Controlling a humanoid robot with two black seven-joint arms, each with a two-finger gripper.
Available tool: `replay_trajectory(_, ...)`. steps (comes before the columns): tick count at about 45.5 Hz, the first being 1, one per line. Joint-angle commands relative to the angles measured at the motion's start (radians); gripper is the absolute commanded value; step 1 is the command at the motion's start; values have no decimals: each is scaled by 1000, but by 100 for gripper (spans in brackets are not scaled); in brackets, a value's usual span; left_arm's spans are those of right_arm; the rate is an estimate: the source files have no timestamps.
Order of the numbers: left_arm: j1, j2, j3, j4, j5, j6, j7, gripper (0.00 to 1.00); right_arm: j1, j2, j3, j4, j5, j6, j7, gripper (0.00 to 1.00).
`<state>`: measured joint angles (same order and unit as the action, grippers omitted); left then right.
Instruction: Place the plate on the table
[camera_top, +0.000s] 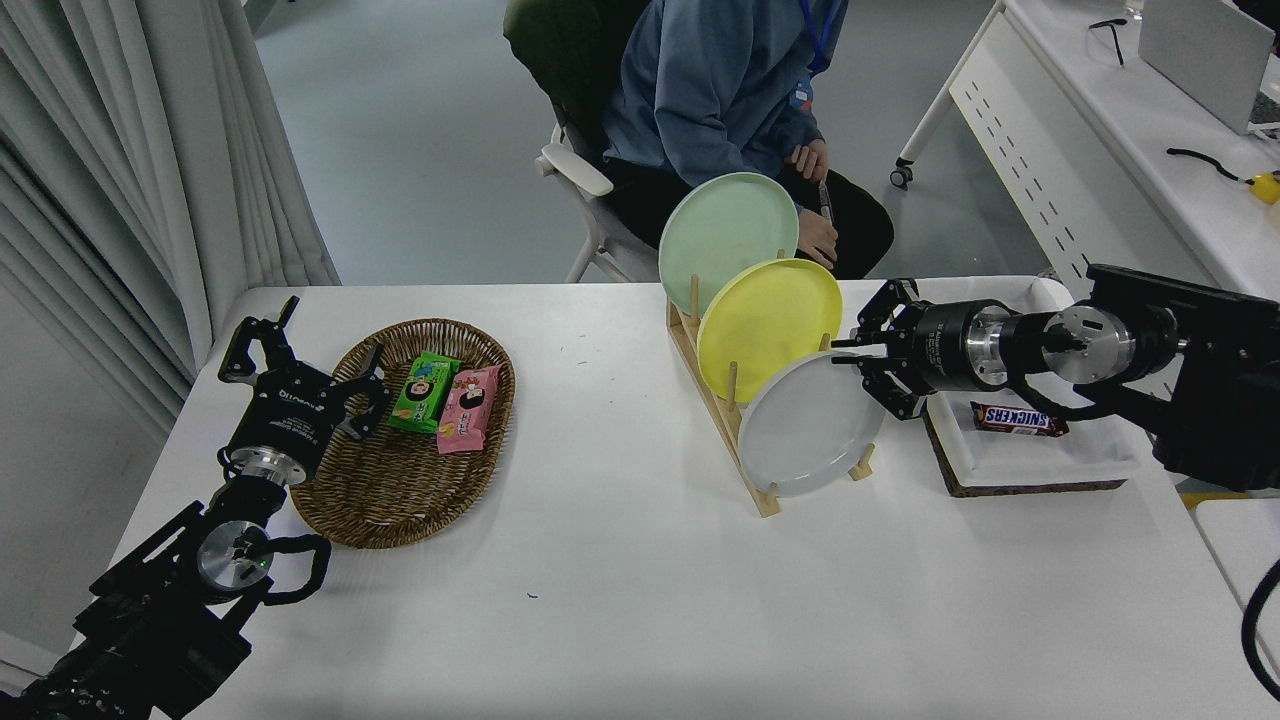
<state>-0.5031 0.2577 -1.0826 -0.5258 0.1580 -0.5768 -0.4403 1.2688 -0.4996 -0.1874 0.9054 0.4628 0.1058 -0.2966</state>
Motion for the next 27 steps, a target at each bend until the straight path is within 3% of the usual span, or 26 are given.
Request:
replay_trajectory(1, 0, 0, 1, 0, 0, 0, 0, 100, -5, 0, 5, 1, -13, -2, -7, 9)
replay_trajectory(10, 0, 0, 1, 0, 0, 0, 0, 100, -8, 1, 11, 1, -16, 0, -12, 8)
replay_trajectory(16, 0, 0, 1, 0, 0, 0, 0, 100, -6, -2, 16, 4, -16, 2, -12, 1)
replay_trajectory(27, 0, 0, 0, 0, 0, 0, 0, 100, 43, -39, 42, 20, -12, 37, -42, 0)
